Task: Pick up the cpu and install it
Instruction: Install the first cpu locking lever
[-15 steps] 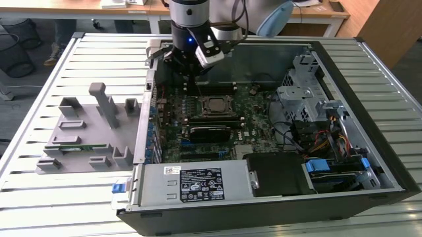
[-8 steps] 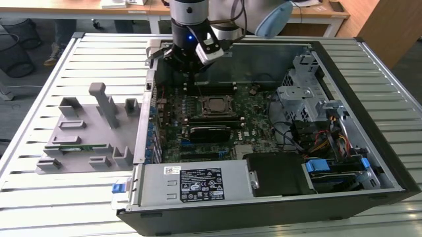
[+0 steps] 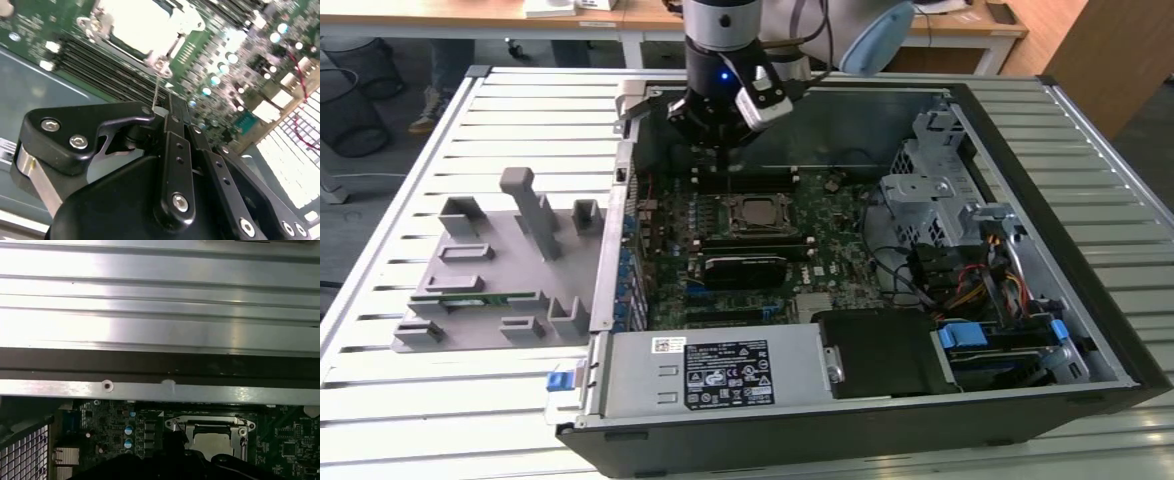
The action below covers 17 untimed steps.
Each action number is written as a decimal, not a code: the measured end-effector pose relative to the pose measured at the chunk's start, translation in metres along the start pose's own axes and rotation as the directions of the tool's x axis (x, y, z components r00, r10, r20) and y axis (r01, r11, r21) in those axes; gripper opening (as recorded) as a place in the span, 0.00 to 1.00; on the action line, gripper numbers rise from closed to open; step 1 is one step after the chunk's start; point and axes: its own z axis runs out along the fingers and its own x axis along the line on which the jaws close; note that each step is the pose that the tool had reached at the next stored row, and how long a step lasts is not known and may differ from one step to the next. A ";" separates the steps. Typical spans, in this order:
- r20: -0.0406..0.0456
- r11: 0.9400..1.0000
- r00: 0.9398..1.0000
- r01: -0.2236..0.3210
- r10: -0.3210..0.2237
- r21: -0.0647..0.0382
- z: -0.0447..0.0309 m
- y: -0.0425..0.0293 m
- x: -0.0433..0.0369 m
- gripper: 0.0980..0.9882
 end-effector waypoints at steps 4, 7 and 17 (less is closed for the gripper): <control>0.000 1.000 1.000 0.006 -0.006 -0.002 0.0004 -0.0004 -0.0154 0.01; 0.001 0.999 1.000 0.006 -0.006 -0.041 0.0006 -0.0009 -0.0183 0.01; 0.002 0.997 1.000 0.006 -0.006 -0.077 0.0068 -0.0052 -0.0202 0.01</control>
